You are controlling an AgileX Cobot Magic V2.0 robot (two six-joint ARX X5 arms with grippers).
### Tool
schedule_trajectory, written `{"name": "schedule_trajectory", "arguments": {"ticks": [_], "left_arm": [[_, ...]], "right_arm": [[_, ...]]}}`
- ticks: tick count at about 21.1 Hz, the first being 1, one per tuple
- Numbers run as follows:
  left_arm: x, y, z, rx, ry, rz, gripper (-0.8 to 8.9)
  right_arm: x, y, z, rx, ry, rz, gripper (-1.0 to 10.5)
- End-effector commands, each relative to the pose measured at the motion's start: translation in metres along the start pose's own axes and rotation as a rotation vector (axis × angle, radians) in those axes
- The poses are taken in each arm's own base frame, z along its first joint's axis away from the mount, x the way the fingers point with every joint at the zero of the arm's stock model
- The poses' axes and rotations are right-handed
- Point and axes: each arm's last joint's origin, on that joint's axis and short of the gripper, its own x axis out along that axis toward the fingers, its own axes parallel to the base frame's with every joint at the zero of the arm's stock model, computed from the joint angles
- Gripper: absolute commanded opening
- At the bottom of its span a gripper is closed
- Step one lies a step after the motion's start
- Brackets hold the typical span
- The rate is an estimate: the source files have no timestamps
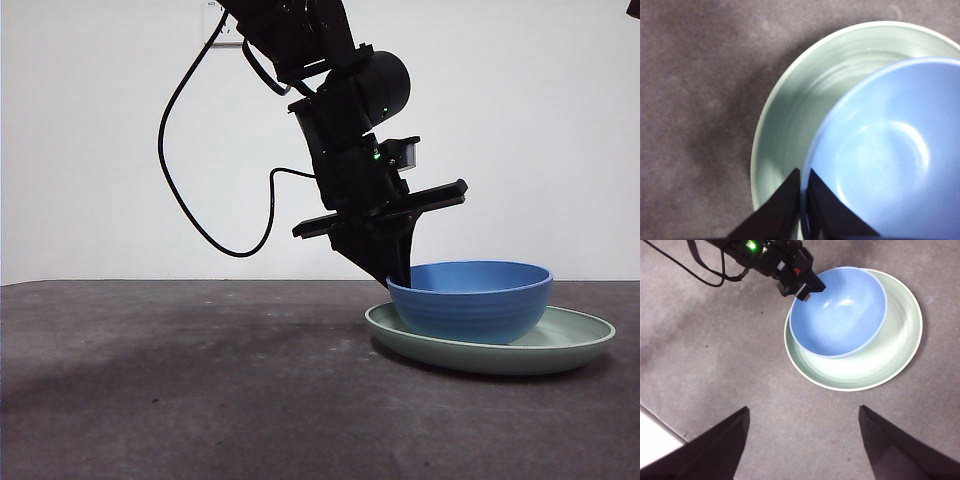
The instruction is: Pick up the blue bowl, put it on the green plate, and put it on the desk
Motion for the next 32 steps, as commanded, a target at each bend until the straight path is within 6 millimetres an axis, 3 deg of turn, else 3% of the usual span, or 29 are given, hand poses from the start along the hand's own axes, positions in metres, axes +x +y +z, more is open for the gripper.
{"name": "schedule_trajectory", "arguments": {"ticks": [1,3,7,11,15,19,24,28,32], "left_arm": [[0.006,-0.005,0.004,0.008,-0.012,-0.004,0.09],[0.006,-0.005,0.004,0.008,-0.009,-0.005,0.12],[0.006,-0.007,0.003,0.011,-0.002,-0.013,1.86],[0.002,-0.009,0.004,0.008,0.015,-0.045,1.96],[-0.023,-0.008,0.018,-0.001,0.015,-0.04,1.96],[-0.076,-0.002,0.036,-0.01,-0.096,-0.04,1.96],[-0.179,0.023,0.04,-0.04,-0.268,-0.007,1.96],[-0.257,0.045,0.02,-0.05,-0.351,0.013,1.96],[-0.302,0.056,-0.014,-0.037,-0.364,0.0,1.95]], "right_arm": [[-0.002,0.002,0.005,-0.002,-0.016,-0.001,3.5],[-0.002,0.002,0.005,-0.002,-0.016,-0.001,3.5],[-0.002,0.002,0.005,-0.002,-0.016,-0.001,3.5],[-0.003,0.001,0.005,-0.004,-0.019,-0.005,3.5],[-0.002,0.001,0.006,-0.008,-0.026,-0.006,3.5],[-0.003,0.001,0.006,-0.007,-0.025,-0.018,3.5],[-0.003,0.0,0.006,-0.006,-0.022,-0.05,3.5],[-0.003,0.0,0.006,-0.006,-0.022,-0.05,3.5],[-0.003,0.0,0.006,-0.006,-0.023,-0.05,3.5]]}}
